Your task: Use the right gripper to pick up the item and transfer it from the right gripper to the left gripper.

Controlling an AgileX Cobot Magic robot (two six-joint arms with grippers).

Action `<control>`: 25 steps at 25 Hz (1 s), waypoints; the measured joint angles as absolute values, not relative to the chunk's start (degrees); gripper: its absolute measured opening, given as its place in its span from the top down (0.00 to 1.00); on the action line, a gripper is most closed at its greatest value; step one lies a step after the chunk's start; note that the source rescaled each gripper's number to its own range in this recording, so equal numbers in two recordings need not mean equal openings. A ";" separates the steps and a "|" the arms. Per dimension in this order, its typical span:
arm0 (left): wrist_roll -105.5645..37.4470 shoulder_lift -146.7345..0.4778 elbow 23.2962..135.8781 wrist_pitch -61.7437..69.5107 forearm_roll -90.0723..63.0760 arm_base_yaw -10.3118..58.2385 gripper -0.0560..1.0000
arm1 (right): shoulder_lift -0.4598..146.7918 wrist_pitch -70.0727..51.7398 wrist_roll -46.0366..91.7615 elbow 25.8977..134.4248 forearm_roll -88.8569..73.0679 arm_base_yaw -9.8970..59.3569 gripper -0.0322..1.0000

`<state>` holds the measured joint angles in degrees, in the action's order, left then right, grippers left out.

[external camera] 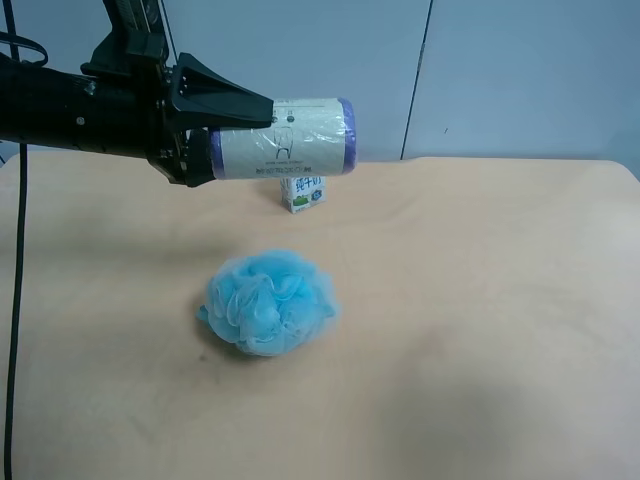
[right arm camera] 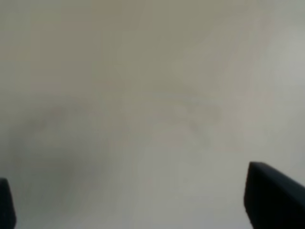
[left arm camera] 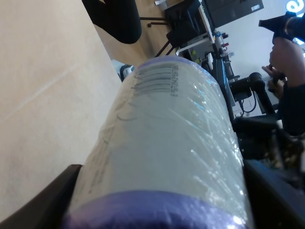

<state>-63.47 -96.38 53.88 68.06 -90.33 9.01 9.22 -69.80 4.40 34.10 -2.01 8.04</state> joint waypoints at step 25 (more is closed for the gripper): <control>-63.52 -96.38 53.88 68.06 -88.83 9.01 0.94 | 3.61 -61.59 4.27 28.76 -0.92 6.92 0.22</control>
<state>-63.52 -96.38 53.88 68.06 -88.83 9.01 3.61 -61.59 4.27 28.76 -0.92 6.92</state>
